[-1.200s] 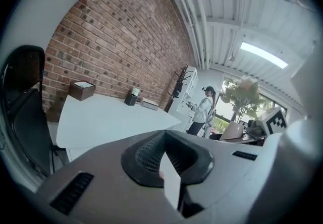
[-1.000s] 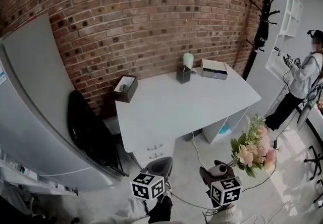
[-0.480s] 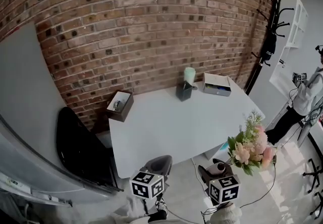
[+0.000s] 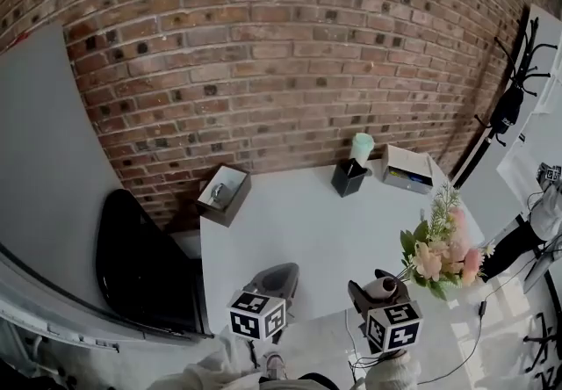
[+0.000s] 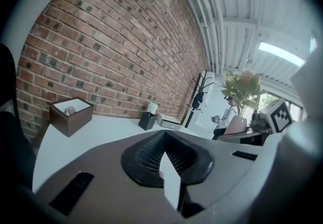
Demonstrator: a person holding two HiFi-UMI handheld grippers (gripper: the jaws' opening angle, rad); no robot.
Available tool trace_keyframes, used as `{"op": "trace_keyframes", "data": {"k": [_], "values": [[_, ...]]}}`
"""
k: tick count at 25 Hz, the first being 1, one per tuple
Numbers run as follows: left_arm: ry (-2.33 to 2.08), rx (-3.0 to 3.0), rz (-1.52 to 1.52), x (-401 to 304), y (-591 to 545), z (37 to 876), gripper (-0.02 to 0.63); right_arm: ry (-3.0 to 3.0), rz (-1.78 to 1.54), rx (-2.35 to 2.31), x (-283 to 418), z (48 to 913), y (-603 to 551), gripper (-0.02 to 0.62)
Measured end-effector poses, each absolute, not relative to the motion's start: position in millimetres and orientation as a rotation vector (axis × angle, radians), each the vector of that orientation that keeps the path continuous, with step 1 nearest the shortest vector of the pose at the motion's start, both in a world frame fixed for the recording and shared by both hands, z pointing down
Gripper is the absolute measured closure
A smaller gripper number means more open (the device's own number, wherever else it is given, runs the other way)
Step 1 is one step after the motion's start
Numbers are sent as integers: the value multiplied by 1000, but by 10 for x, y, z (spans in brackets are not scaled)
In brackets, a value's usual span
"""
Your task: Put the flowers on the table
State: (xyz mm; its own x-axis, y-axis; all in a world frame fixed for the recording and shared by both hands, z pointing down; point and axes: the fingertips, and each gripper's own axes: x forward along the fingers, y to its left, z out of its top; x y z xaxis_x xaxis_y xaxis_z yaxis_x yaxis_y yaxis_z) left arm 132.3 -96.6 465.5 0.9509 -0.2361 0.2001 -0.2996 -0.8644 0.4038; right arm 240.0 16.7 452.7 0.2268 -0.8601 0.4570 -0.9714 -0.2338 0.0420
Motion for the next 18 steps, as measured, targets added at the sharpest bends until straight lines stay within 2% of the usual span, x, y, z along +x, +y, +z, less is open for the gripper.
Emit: {"op": "trace_keyframes", "data": {"k": [18], "values": [[-768, 2521, 276, 1178, -1800, 5069, 600, -1947, 576, 1914, 2649, 4994, -1124, 345]]}}
